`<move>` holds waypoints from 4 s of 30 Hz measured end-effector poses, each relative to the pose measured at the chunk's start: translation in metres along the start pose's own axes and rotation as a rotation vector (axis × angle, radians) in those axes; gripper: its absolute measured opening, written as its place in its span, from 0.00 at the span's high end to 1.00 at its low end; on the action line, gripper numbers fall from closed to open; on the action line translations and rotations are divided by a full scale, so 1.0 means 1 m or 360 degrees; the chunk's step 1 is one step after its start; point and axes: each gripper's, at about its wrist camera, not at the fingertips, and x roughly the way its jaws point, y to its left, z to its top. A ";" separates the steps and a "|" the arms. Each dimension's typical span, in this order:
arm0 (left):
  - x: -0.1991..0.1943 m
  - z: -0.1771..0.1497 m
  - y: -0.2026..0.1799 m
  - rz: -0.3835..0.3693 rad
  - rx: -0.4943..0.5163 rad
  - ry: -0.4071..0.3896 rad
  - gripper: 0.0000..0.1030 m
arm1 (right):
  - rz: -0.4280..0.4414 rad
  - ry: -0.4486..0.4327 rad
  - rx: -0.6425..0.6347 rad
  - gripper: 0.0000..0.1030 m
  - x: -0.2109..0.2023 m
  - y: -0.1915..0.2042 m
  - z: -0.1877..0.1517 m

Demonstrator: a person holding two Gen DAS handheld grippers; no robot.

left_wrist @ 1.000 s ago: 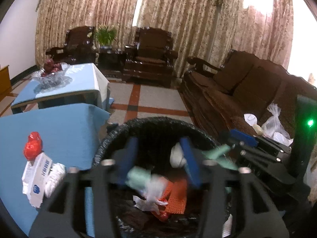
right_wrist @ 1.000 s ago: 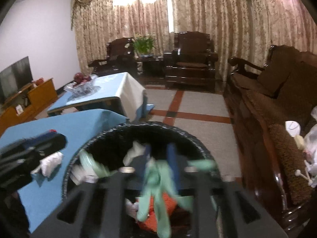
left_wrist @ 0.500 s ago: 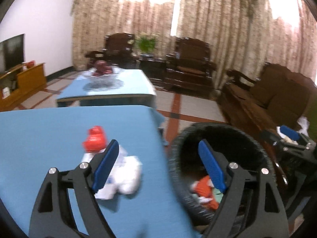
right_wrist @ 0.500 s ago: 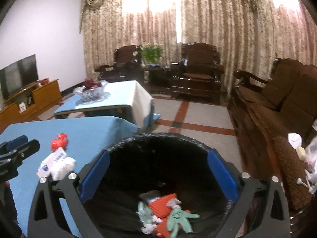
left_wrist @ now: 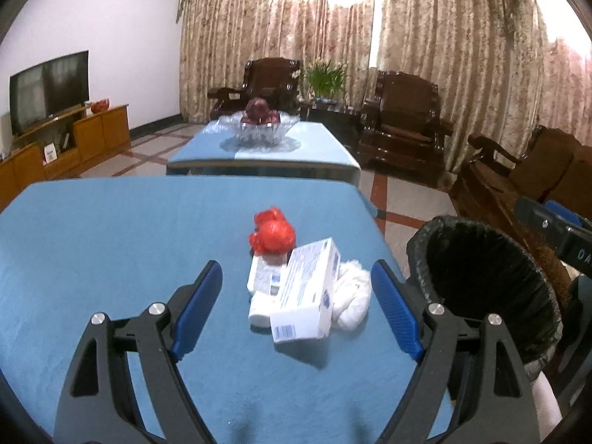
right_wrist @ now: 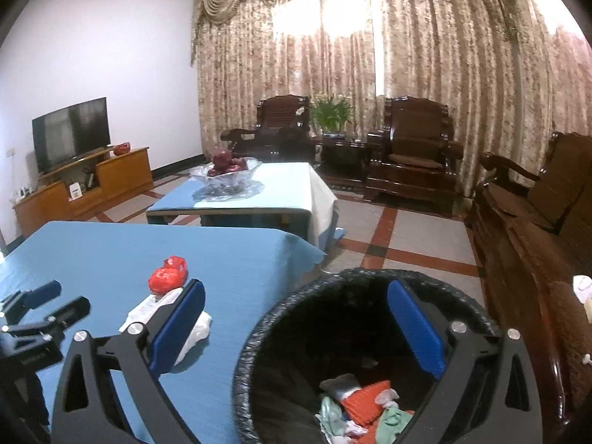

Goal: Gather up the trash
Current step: 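Grasp the white medicine box with the left gripper, then grasp the white cloth bundle with the right gripper while the left holds the box, then carry the box and cloth over the bin and open both grippers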

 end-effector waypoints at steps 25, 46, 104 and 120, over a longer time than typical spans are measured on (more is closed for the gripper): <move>0.088 -0.032 0.005 -0.0034 -0.0146 0.0315 0.35 | 0.0004 0.0117 -0.0073 0.06 0.034 0.014 -0.022; 0.060 -0.020 0.002 -0.0051 -0.0111 0.0196 0.55 | 0.0067 0.0126 -0.0064 0.06 0.039 0.020 -0.021; 0.014 -0.029 0.094 0.0332 -0.0209 0.0111 0.54 | 0.0362 0.0591 -0.0164 0.62 0.131 0.133 -0.073; -0.011 -0.008 0.066 0.0303 -0.0144 0.0012 0.54 | 0.0474 0.0414 -0.0113 0.69 0.087 0.125 -0.032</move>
